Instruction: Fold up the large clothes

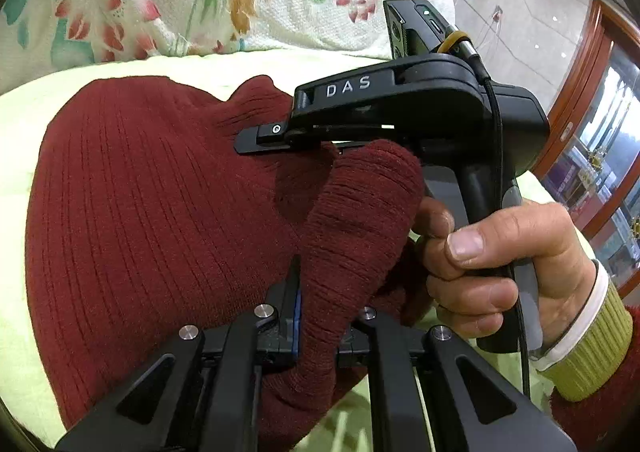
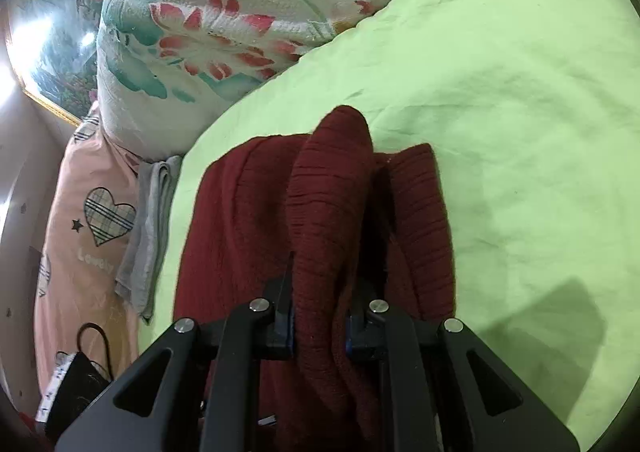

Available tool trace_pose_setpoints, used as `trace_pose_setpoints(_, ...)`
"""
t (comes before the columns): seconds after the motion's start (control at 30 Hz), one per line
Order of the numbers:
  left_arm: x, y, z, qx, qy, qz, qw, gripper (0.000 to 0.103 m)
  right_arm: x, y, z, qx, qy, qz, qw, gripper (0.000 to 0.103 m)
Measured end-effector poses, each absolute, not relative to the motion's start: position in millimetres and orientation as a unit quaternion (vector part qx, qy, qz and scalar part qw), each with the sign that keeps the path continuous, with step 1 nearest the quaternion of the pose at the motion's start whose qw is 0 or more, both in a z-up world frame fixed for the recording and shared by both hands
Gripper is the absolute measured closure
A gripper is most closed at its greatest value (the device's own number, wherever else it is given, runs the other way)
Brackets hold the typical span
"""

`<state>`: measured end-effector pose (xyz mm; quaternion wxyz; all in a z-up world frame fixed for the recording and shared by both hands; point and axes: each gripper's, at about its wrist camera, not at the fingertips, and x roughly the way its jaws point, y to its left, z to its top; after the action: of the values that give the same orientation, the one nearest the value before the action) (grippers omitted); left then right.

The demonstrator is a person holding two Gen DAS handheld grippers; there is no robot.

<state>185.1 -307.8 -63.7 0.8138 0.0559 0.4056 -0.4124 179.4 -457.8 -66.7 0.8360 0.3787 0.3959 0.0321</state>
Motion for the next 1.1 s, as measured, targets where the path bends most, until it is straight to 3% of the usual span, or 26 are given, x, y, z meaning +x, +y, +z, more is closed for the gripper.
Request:
trace_pose_setpoints(0.17, 185, -310, -62, 0.057, 0.400, -0.425, 0.810, 0.094, 168, -452, -50, 0.347, 0.382, 0.011, 0.857, 0.086)
trace_pose_setpoints(0.27, 186, -312, -70, 0.061, 0.415, -0.420, 0.805, 0.088, 174, -455, -65, 0.348, 0.408, -0.005, 0.844, 0.081)
trace_pose_setpoints(0.33, 185, -310, -65, 0.063, 0.421, -0.435, 0.794, 0.072, 168, -460, -66, 0.368, 0.399, 0.000, 0.840, 0.075)
trace_pose_setpoints(0.4, 176, -300, -58, 0.058, 0.425, -0.454, 0.780, 0.048, 161, -459, -60, 0.364, 0.396, -0.004, 0.843, 0.065)
trace_pose_setpoints(0.57, 166, -246, -31, 0.013, 0.426, -0.450, 0.785, 0.025, 138, -454, -38, 0.337, 0.380, -0.020, 0.861, 0.031)
trace_pose_setpoints(0.73, 189, -187, -18, -0.040, 0.429, -0.399, 0.809, 0.019, 123, -462, -34, 0.348, 0.364, -0.032, 0.863, 0.025)
trace_pose_setpoints(1.1, 274, -157, -76, -0.155, 0.531, -0.370, 0.746, 0.018, 142, -454, -65, 0.353, 0.420, -0.021, 0.836, 0.023)
